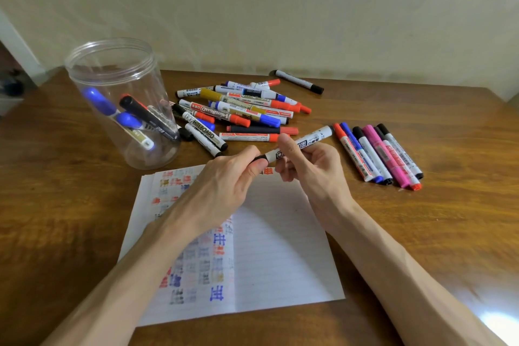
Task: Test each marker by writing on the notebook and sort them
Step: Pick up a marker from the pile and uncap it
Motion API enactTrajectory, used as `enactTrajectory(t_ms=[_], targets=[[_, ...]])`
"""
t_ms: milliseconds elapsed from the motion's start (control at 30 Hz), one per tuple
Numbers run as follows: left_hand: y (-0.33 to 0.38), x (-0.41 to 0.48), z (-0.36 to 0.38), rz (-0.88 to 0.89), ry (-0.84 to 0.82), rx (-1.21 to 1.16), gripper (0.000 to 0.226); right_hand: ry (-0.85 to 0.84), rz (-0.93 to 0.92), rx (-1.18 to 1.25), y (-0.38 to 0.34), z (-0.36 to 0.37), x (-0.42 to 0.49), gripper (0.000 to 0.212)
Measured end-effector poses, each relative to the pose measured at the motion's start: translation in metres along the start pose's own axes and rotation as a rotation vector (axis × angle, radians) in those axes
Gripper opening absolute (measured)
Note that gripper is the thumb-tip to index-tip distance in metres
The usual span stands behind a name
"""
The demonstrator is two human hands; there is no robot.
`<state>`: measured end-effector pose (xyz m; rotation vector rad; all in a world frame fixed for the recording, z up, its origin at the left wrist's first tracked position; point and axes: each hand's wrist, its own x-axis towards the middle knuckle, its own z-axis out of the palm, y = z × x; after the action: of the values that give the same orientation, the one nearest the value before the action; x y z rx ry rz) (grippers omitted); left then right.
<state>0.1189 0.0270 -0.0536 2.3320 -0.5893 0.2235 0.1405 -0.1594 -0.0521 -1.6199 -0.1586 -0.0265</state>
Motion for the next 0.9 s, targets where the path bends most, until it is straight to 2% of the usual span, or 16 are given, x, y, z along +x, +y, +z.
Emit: enactTrajectory(t_ms=[400,667,900], targets=[[0.0032,-0.001,-0.0063,-0.061,-0.076,-0.166,0.037,-0.035,-0.045,-0.008,-0.0003,-0.0037,-0.0003,0.049],[-0.0007,-0.0003,-0.0068,-0.099,-0.112,-0.219,0.036,-0.055,-0.077,-0.027,-0.0008,-0.0064,0.0,0.044],[-0.0012,-0.0002,0.0015,-0.095,-0.019,-0.088,0.025,-0.002,0.11,0.239,0.004,0.0004,-0.0034,0.028]])
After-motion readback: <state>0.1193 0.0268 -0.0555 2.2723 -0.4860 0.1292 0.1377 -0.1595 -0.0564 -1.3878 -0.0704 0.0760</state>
